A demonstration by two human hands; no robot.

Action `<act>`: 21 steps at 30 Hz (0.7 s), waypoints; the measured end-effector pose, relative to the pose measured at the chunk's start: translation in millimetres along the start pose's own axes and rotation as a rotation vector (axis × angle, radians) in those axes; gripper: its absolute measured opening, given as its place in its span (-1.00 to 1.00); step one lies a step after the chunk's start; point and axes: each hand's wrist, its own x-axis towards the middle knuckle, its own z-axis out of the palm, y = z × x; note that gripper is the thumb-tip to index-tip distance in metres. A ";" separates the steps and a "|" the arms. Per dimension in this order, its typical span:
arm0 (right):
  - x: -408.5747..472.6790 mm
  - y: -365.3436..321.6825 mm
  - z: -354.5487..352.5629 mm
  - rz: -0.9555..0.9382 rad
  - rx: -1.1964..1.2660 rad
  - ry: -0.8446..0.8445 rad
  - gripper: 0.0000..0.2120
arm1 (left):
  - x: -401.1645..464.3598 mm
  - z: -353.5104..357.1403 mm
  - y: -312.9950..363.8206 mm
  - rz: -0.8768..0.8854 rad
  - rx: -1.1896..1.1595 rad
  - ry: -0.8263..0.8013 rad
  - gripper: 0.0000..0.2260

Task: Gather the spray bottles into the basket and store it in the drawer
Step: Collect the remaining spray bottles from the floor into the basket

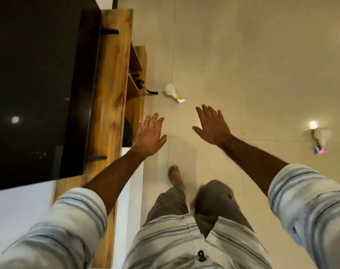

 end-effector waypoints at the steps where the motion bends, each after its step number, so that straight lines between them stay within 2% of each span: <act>1: 23.4 4.9 -2.7 0.009 0.017 -0.013 -0.28 | 23.7 -5.6 -5.1 -0.002 -0.004 -0.013 -0.40; 6: 142.8 35.7 0.6 0.009 0.056 -0.043 -0.31 | 147.0 -16.2 -26.1 0.000 -0.025 -0.049 -0.44; 10: 245.1 68.3 37.0 0.010 0.110 -0.096 -0.34 | 255.7 8.7 -42.5 -0.063 -0.069 -0.076 -0.45; 13: 326.8 97.7 84.6 0.023 0.140 -0.136 -0.34 | 342.9 49.7 -60.4 -0.104 -0.131 -0.106 -0.45; 18: 440.5 129.2 176.2 0.168 0.240 -0.261 -0.37 | 463.6 141.0 -98.5 -0.176 -0.252 -0.161 -0.46; 21: 496.6 141.5 229.8 0.155 0.250 -0.297 -0.38 | 526.3 195.0 -129.1 -0.191 -0.251 -0.194 -0.45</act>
